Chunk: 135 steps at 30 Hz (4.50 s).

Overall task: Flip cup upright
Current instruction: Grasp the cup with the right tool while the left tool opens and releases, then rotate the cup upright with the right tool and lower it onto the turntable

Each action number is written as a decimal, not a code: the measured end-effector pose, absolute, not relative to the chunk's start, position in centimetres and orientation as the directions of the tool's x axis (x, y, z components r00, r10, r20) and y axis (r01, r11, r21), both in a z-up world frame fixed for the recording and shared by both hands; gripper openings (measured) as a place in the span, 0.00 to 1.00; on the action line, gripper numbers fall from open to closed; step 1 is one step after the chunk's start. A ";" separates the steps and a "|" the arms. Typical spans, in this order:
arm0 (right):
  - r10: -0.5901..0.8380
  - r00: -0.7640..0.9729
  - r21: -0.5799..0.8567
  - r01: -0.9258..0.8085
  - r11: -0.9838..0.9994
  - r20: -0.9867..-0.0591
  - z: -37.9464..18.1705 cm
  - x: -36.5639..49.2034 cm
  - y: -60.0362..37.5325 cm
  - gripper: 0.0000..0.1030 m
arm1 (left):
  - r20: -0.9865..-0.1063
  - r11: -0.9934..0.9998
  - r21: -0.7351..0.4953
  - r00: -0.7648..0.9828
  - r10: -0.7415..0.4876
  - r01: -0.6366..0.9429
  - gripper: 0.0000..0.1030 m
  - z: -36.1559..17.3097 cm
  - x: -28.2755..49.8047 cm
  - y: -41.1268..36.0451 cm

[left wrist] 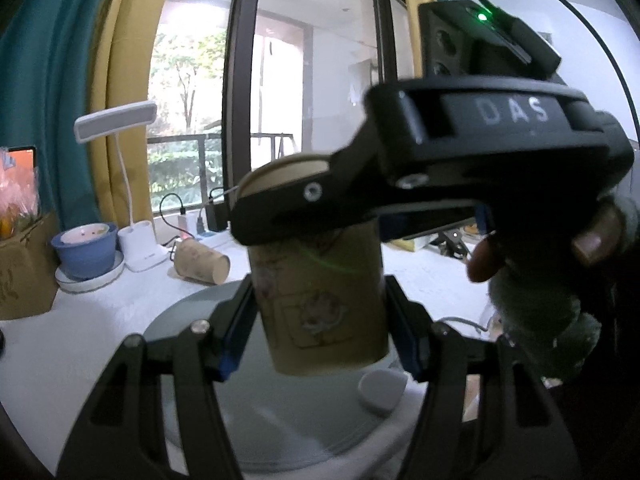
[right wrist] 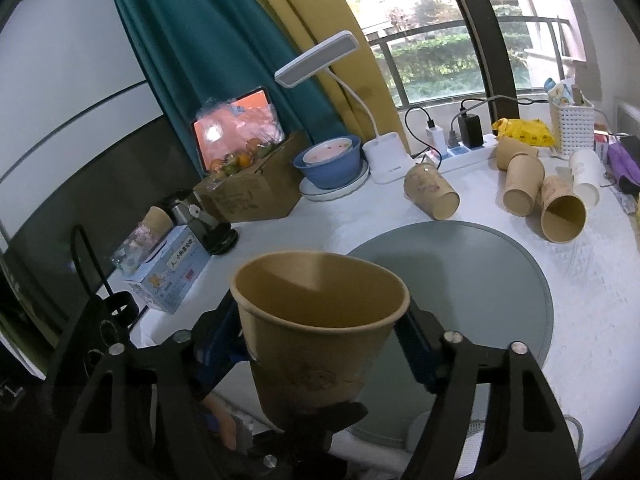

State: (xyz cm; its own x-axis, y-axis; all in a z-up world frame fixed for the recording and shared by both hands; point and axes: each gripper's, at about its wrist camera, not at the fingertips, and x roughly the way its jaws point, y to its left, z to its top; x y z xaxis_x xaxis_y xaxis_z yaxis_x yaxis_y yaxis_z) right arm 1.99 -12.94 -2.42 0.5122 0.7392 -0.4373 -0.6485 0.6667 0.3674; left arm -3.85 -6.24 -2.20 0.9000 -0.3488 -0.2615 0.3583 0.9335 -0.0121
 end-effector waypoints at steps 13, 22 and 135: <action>0.740 0.511 0.361 -0.654 0.665 -0.438 -2.7 2.1 -12.8 0.65 | -0.310 0.933 -0.020 0.885 -0.347 0.359 0.64 -2.3 -3.1 -6.1; 0.729 0.523 0.353 -0.645 0.677 -0.442 -2.9 2.4 -12.6 0.65 | -0.332 0.932 -0.051 0.874 -0.354 0.358 0.76 -2.7 -2.7 -5.6; 0.404 0.784 -0.081 -0.494 0.866 -0.471 -7.0 7.9 -9.0 0.77 | -0.610 0.918 -0.396 0.740 -0.283 0.024 0.76 -4.8 4.1 4.8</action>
